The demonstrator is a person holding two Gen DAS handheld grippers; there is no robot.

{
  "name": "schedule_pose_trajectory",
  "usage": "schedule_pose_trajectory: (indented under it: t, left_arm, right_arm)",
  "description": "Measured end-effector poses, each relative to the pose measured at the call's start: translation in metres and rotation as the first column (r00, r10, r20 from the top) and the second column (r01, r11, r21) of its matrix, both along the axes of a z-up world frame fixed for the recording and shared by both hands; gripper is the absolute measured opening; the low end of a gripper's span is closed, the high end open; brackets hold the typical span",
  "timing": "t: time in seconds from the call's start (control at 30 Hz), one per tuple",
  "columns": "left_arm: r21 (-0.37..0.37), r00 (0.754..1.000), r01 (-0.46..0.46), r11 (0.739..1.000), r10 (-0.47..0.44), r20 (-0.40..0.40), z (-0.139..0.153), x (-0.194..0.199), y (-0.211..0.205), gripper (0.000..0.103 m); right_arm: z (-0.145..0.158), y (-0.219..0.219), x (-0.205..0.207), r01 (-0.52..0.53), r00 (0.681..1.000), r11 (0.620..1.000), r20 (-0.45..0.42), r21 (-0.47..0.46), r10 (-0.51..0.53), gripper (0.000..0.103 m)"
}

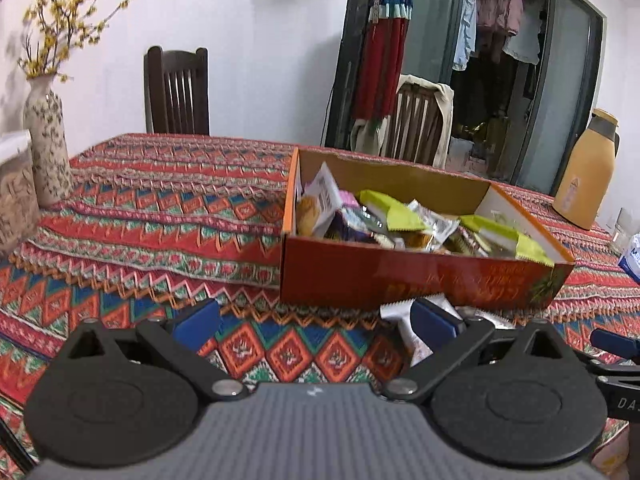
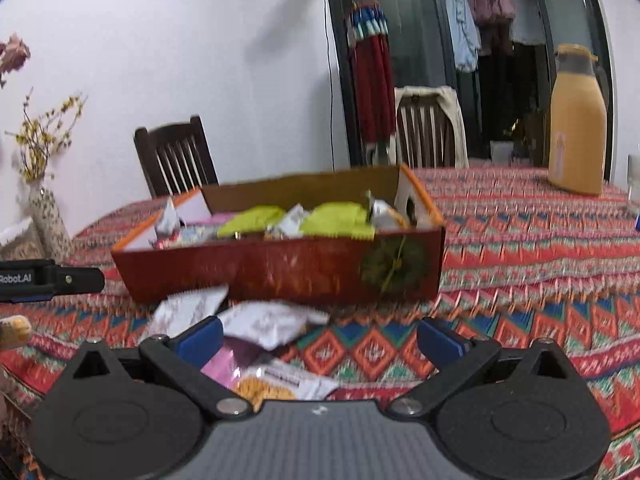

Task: Organize snacks
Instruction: 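Move both open grippers back to the snack pile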

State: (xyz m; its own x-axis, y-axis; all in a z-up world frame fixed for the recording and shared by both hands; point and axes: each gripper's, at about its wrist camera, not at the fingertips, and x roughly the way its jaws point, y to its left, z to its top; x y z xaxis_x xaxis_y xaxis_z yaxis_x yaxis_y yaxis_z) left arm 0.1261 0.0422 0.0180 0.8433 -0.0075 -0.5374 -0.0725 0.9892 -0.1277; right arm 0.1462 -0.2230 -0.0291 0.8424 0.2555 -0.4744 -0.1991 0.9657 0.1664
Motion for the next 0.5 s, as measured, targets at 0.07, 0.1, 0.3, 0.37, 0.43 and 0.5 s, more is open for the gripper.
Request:
schedule_pose_trajectory:
  t: [0.07, 0.1, 0.3, 0.37, 0.43, 0.5]
  left_arm:
    - [-0.003, 1.0, 0.002, 1.0, -0.002, -0.005, -0.007, 0.001, 0.0, 0.103]
    - [-0.006, 1.0, 0.003, 1.0, -0.003, -0.008, -0.009, 0.002, 0.001, 0.103]
    - [-0.04, 0.999, 0.003, 0.999, -0.005, -0.034, -0.017, 0.007, 0.004, 0.103]
    - [-0.051, 0.999, 0.004, 0.999, -0.006, -0.038, -0.017, 0.008, 0.005, 0.103]
    - [-0.056, 0.999, 0.003, 0.998, -0.006, -0.039, -0.017, 0.008, 0.005, 0.103]
    - [-0.058, 0.999, 0.003, 0.998, -0.006, -0.037, -0.018, 0.008, 0.006, 0.103]
  right_arm:
    - [-0.007, 0.003, 0.001, -0.002, 1.0, 1.0, -0.012, -0.008, 0.001, 0.103]
    - [-0.008, 0.004, 0.002, -0.001, 1.0, 1.0, -0.016, -0.009, 0.001, 0.103]
    - [-0.017, 0.008, 0.008, -0.013, 0.999, 1.0, -0.05, -0.001, 0.013, 0.103]
    - [-0.018, 0.007, 0.008, -0.017, 0.998, 1.0, -0.053, 0.004, 0.017, 0.103]
    - [-0.018, 0.008, 0.009, -0.021, 0.998, 1.0, -0.06, 0.006, 0.021, 0.103]
    - [-0.019, 0.009, 0.01, -0.026, 0.998, 1.0, -0.065, 0.005, 0.026, 0.103]
